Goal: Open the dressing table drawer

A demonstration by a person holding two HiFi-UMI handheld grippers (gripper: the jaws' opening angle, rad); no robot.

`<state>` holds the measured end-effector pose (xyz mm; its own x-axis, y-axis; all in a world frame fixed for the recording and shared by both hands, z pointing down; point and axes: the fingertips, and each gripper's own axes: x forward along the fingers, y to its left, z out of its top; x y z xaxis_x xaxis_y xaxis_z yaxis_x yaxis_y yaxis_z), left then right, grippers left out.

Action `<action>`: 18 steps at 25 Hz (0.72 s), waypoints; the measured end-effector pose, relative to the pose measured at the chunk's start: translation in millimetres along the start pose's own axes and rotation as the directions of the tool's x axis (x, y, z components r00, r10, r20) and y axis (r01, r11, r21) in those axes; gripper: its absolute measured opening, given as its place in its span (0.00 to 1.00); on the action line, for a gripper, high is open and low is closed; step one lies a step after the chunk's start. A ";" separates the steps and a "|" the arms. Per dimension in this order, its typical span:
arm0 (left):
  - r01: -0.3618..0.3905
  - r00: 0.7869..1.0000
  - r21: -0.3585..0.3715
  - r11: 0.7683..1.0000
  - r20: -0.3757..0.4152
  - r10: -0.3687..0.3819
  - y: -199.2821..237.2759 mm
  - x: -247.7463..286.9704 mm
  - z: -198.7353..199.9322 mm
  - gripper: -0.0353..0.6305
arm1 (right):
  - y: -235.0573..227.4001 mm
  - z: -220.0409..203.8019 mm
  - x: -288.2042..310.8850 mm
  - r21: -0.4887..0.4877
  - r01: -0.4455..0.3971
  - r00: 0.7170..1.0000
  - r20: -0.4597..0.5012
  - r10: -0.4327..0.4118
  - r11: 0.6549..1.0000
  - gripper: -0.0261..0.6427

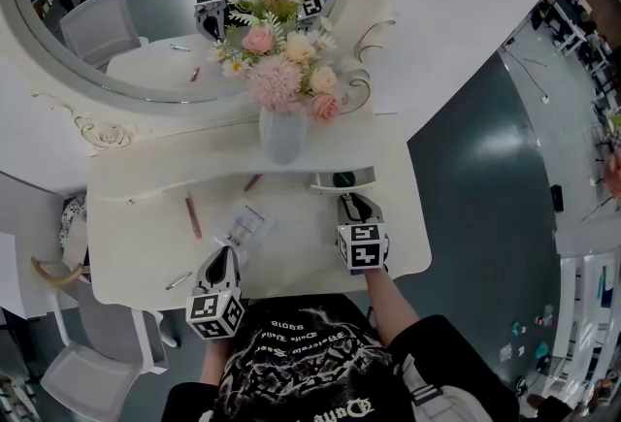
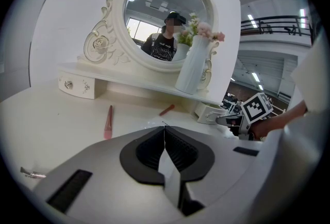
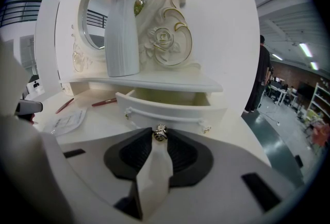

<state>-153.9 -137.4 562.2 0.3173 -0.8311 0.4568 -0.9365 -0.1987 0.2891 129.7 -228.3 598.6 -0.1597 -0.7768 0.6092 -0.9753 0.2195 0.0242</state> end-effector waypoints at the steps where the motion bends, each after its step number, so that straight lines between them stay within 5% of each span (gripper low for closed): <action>1: 0.001 1.000 -0.001 1.000 0.001 -0.001 0.0 0.2 0.1 0.08 | 0.0 -0.1 -0.4 -0.001 0.000 1.000 0.000 0.000 1.000 0.19; 18: 0.015 1.000 -0.009 1.000 -0.002 -0.015 0.3 2.4 -0.5 0.08 | 2.7 -4.5 -6.0 0.001 0.004 1.000 -0.007 -0.004 1.000 0.19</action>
<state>-153.4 -139.2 563.8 0.3315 -0.8271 0.4540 -0.9303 -0.2064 0.3032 128.7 -220.3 598.6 -0.1545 -0.7736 0.6146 -0.9761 0.2158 0.0262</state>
